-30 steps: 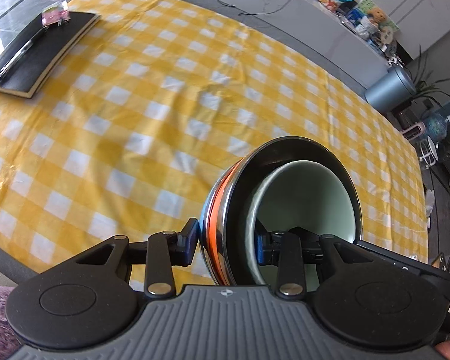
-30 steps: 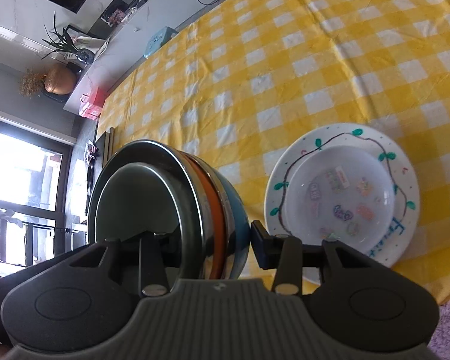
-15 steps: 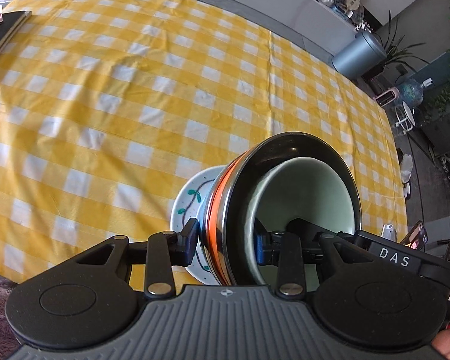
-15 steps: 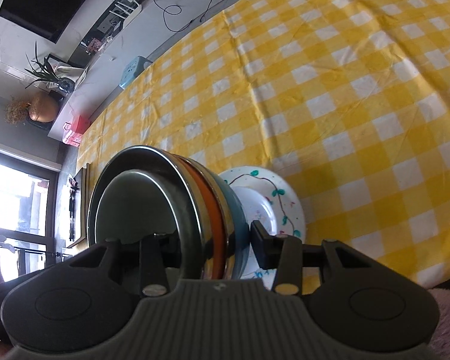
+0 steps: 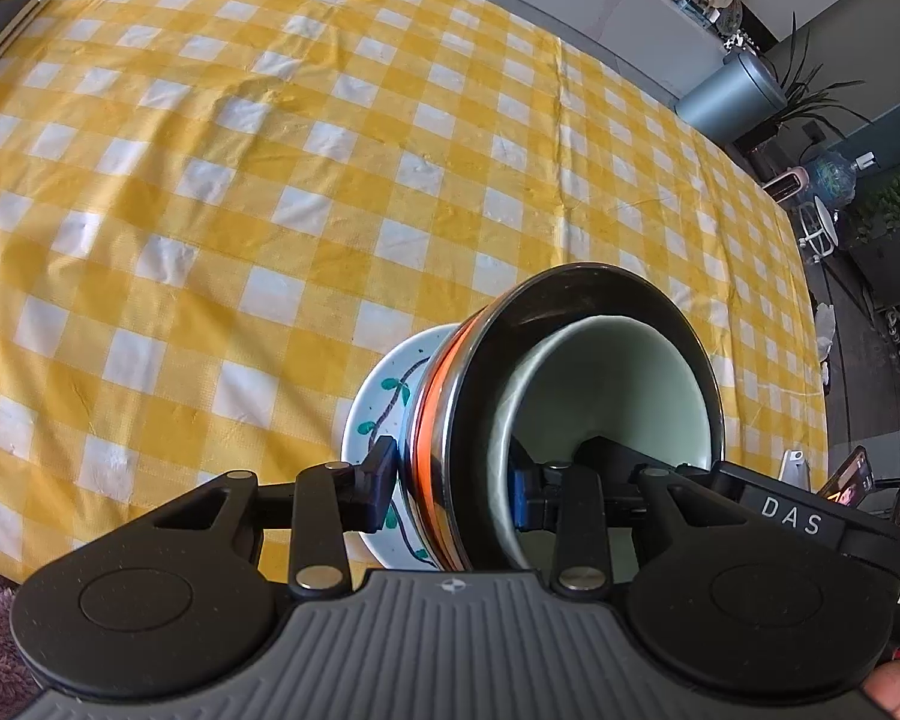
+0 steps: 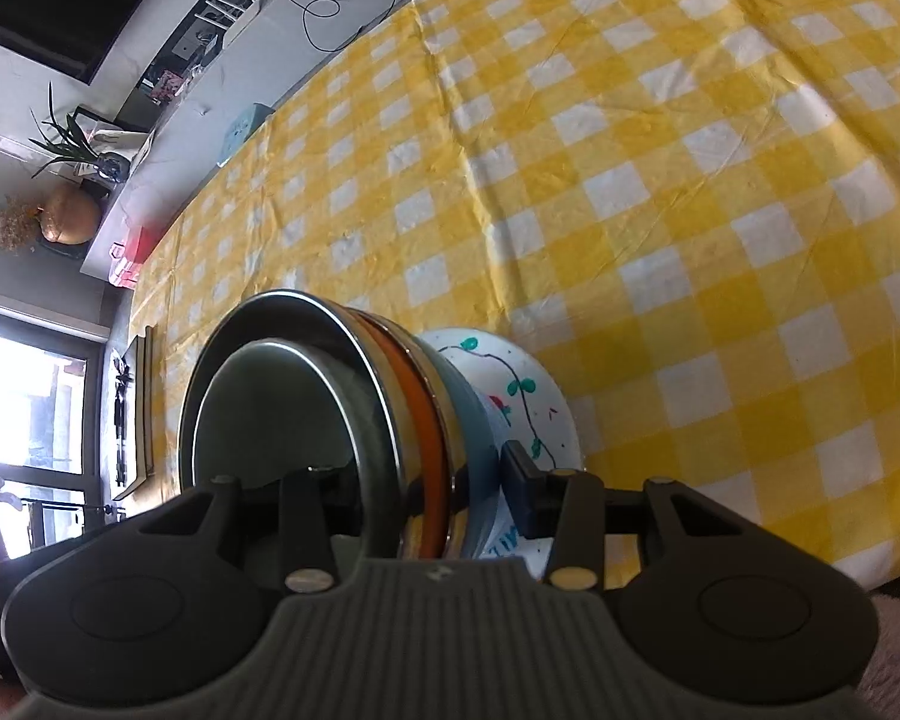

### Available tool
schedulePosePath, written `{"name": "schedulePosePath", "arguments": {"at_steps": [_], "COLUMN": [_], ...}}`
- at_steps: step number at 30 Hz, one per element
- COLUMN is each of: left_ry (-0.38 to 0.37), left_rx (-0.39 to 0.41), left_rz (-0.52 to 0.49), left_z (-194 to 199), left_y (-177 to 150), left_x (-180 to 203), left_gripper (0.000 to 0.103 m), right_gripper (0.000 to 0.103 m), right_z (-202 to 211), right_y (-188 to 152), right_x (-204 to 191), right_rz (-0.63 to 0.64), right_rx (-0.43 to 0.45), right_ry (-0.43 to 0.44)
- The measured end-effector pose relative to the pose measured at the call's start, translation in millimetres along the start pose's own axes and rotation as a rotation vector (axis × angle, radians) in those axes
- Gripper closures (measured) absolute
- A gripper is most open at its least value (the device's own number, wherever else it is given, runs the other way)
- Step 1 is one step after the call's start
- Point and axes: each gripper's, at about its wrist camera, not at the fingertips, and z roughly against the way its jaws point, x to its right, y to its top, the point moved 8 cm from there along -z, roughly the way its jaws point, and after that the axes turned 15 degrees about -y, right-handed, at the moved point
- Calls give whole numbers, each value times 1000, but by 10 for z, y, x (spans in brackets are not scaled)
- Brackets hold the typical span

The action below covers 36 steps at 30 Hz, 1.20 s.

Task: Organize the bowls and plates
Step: 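Lift the bowl stack with both grippers and carry it over the white bowl, then lower the bowl stack onto the white bowl, open both grippers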

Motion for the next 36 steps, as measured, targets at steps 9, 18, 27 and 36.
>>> {"name": "schedulePosePath", "arguments": {"at_steps": [9, 18, 27, 36], "left_ry": [9, 1, -10, 55], "left_rx": [4, 9, 115, 331], "left_rz": [-17, -67, -180, -441], "left_z": [-34, -30, 241, 780], "left_y": [1, 3, 32, -127], "left_x": [-23, 23, 184, 502], "left_gripper": [63, 60, 56, 56], "right_gripper": [61, 59, 45, 41], "right_z": [-83, -49, 153, 688], "right_y": [2, -1, 36, -145], "right_x": [3, -9, -90, -298], "right_rz": [-1, 25, 107, 292], "right_rx": [-10, 17, 155, 426], "right_ry": [-6, -21, -59, -78]}}
